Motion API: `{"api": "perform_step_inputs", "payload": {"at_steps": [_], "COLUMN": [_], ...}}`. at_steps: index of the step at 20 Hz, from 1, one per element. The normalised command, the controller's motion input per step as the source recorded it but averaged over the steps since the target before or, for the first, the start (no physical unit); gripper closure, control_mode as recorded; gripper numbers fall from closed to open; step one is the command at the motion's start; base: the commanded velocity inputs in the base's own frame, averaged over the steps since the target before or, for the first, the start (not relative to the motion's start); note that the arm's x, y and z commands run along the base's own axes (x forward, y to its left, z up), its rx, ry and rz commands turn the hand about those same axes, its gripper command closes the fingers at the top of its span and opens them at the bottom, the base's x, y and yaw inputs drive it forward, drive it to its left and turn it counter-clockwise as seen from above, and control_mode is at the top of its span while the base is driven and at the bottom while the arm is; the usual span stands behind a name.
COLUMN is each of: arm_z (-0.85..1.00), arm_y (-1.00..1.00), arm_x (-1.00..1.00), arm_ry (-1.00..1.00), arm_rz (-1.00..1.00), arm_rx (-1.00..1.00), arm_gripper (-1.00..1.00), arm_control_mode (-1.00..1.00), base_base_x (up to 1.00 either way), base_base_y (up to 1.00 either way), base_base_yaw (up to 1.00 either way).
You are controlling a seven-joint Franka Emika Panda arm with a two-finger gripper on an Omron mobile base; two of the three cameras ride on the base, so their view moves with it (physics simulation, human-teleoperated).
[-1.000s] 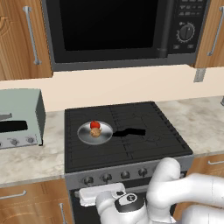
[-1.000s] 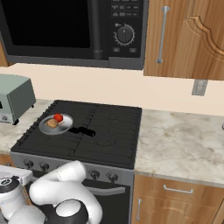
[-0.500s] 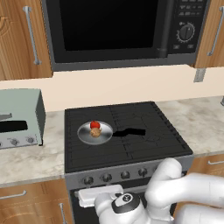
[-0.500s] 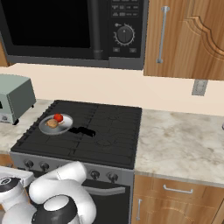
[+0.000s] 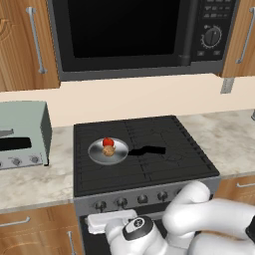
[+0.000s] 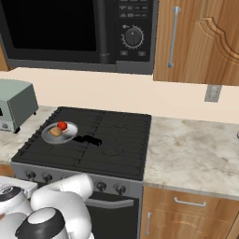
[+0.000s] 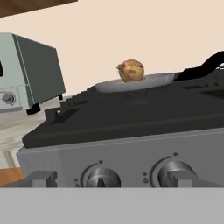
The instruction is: Place the pan on the front left burner on the stove. Then place the tomato and the onion in the pan and turn on the front left burner.
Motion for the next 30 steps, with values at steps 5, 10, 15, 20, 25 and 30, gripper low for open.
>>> {"api": "perform_step_inputs", "payload": {"at_steps": [5,10,15,20,25,30], "arm_z": [-0.13,-0.12,-0.16,-0.19,-0.23,-0.18], "arm_y": [0.00,0.02,0.02,0.06,0.09,0.09], "arm_x": [0.17,0.13,0.10,0.10,0.05,0.08], "arm_ry": [0.00,0.00,0.00,0.00,0.00,0.00], "arm_rz": [0.00,0.00,0.00,0.00,0.00,0.00], "arm_rx": [0.00,0.00,0.00,0.00,0.00,0.00], "arm_gripper": [-1.00,-1.00,-1.00,-1.00,-1.00,-1.00], "arm_control_mode": [-1.00,-1.00,-1.00,-1.00,-1.00,-1.00], "base_base_x": [0.00,0.00,0.00,0.00,0.00,0.00], "base_base_y": [0.00,0.00,0.00,0.00,0.00,0.00], "base_base_yaw": [0.00,0.00,0.00,0.00,0.00,0.00]}}
